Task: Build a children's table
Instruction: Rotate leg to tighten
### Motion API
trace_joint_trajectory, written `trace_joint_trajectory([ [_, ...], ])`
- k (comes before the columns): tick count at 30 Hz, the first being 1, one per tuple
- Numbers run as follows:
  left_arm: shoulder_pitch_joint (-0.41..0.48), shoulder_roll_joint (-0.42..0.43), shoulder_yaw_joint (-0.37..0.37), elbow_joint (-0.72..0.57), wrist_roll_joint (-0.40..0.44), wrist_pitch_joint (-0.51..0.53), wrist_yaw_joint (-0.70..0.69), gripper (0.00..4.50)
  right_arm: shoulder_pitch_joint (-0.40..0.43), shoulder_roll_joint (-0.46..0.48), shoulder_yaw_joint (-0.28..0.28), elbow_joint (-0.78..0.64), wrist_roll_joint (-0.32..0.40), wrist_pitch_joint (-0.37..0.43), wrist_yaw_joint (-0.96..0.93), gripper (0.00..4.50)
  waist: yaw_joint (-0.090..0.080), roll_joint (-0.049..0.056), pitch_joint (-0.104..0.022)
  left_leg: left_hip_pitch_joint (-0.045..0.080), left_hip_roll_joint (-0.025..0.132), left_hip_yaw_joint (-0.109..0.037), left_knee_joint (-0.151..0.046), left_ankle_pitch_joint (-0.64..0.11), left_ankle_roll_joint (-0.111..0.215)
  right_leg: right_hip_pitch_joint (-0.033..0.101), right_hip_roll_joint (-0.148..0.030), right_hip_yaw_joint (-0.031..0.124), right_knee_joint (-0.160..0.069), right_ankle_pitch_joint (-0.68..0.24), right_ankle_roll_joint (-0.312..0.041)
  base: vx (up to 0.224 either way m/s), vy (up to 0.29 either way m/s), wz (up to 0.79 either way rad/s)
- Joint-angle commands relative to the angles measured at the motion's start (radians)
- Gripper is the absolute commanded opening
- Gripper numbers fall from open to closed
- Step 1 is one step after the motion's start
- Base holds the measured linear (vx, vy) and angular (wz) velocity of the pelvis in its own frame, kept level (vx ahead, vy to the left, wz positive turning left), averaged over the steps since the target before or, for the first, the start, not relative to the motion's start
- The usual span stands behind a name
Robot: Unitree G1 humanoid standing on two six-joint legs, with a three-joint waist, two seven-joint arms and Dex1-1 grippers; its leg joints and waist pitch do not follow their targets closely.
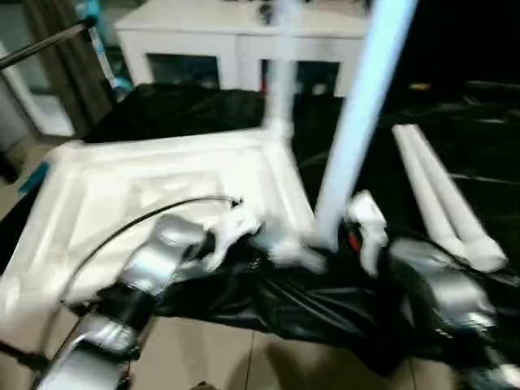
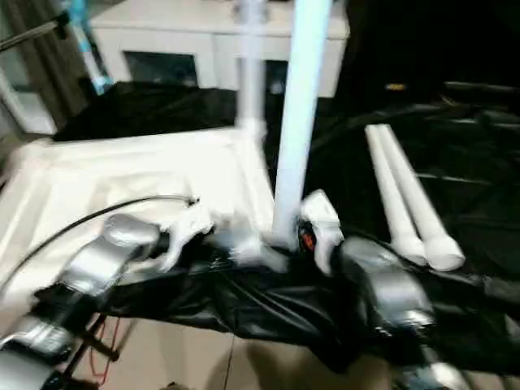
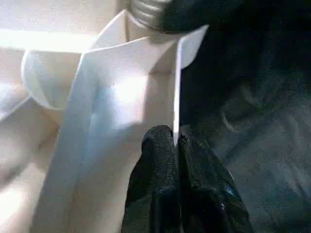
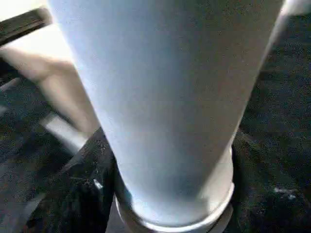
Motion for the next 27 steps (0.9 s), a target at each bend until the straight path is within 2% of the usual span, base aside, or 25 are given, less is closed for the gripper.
trace_joint_trajectory([
  [1,-0.033,-0.051,-0.006,-0.021,-0.025,0.001,0.037,0.0,0.008,0.041,0.055,0.041,-0.02,0.029,-0.043,2.73,-0.002,-0.015,-0.048,0.017,0.027,-0.009,-0.084,-0.303,0.002,0.038,-0.047,0.035,-0.09,-0.341,-0.181,0.0,0.0,0.0],
  [2,-0.041,-0.07,0.004,-0.01,-0.024,0.017,0.074,0.0,-0.001,0.062,0.043,0.06,-0.025,0.041,-0.09,2.73,-0.002,-0.015,-0.051,0.014,0.027,-0.01,-0.083,-0.298,0.008,0.041,-0.046,0.034,-0.09,-0.332,-0.174,0.0,0.0,0.0],
  [3,-0.064,-0.124,0.031,0.015,-0.022,0.058,0.17,0.0,-0.032,0.125,0.011,0.129,-0.051,0.063,-0.237,2.73,-0.004,-0.015,-0.051,0.014,0.027,-0.009,-0.083,-0.291,0.011,0.038,-0.045,0.035,-0.089,-0.317,-0.174,0.0,0.0,0.0],
  [4,-0.068,-0.135,0.034,0.019,-0.021,0.064,0.186,0.0,-0.038,0.137,0.006,0.141,-0.056,0.068,-0.262,2.73,-0.007,-0.013,-0.051,0.014,0.026,-0.008,-0.082,-0.288,0.007,0.035,-0.044,0.036,-0.087,-0.312,-0.179,0.0,0.0,0.0],
  [5,-0.073,-0.156,0.041,0.021,-0.018,0.075,0.213,0.0,-0.05,0.163,-0.003,0.167,-0.067,0.072,-0.309,2.73,-0.011,-0.015,-0.049,0.014,0.022,-0.009,-0.084,-0.296,-0.003,0.036,-0.044,0.033,-0.09,-0.343,-0.174,0.0,0.0,0.0],
  [6,-0.072,-0.169,0.04,0.015,-0.013,0.08,0.221,0.0,-0.056,0.182,-0.006,0.181,-0.075,0.059,-0.329,2.73,-0.008,-0.019,-0.05,0.017,0.023,-0.01,-0.084,-0.297,-0.001,0.036,-0.045,0.032,-0.093,-0.366,-0.164,0.0,0.0,0.0],
  [8,-0.065,-0.179,0.03,-0.001,-0.01,0.08,0.215,0.0,-0.061,0.203,-0.01,0.191,-0.076,0.038,-0.34,3.42,-0.007,-0.02,-0.049,0.012,0.024,-0.011,-0.085,-0.298,0.003,0.036,-0.046,0.034,-0.096,-0.368,-0.153,0.0,0.0,0.0],
  [10,-0.054,-0.172,0.014,-0.018,-0.009,0.073,0.197,0.0,-0.063,0.21,-0.015,0.186,-0.058,0.043,-0.33,3.44,-0.005,-0.018,-0.05,0.014,0.025,-0.012,-0.087,-0.301,0.006,0.035,-0.044,0.034,-0.096,-0.352,-0.148,0.0,0.0,0.0],
  [12,-0.047,-0.162,0.007,-0.026,-0.009,0.062,0.182,0.0,-0.064,0.204,-0.01,0.179,-0.056,0.036,-0.319,3.63,-0.006,-0.016,-0.05,0.011,0.026,-0.012,-0.088,-0.294,0.012,0.037,-0.043,0.034,-0.091,-0.307,-0.157,0.0,0.0,0.0],
  [14,-0.034,-0.136,-0.003,-0.037,-0.016,0.031,0.144,0.0,-0.069,0.18,0.001,0.166,-0.059,-0.005,-0.275,3.85,-0.006,-0.015,-0.051,0.011,0.027,-0.012,-0.089,-0.299,0.011,0.038,-0.044,0.034,-0.09,-0.294,-0.161,0.0,0.0,0.0],
  [17,-0.025,-0.109,-0.012,-0.049,-0.023,0.015,0.101,0.0,-0.064,0.148,0.019,0.13,-0.048,-0.036,-0.189,3.9,-0.007,-0.013,-0.055,0.009,0.027,-0.01,-0.085,-0.277,0.018,0.041,-0.044,0.034,-0.085,-0.239,-0.175,0.0,0.0,0.0],
  [21,-0.01,-0.057,-0.029,-0.068,-0.036,-0.028,0.009,0.0,-0.024,0.057,0.079,0.03,-0.027,-0.082,0.008,3.9,-0.002,-0.016,-0.056,0.004,0.028,-0.009,-0.08,-0.232,0.047,0.048,-0.041,0.034,-0.075,-0.15,-0.196,0.0,0.0,0.0],
  [23,-0.001,-0.02,-0.042,-0.088,-0.054,-0.049,-0.066,0.0,0.005,-0.01,0.111,-0.032,-0.007,-0.092,0.13,3.9,0.0,-0.017,-0.06,0.006,0.03,-0.007,-0.074,-0.178,0.075,0.049,-0.04,0.034,-0.062,-0.048,-0.233,0.0,0.0,0.0],
  [27,0.005,0.017,-0.058,-0.101,-0.066,-0.065,-0.135,0.0,0.037,-0.096,0.151,-0.081,0.001,-0.105,0.267,3.9,0.008,-0.017,-0.06,0.007,0.033,-0.005,-0.071,-0.164,0.101,0.052,-0.043,0.033,-0.06,-0.023,-0.258,0.0,0.0,0.0],
])
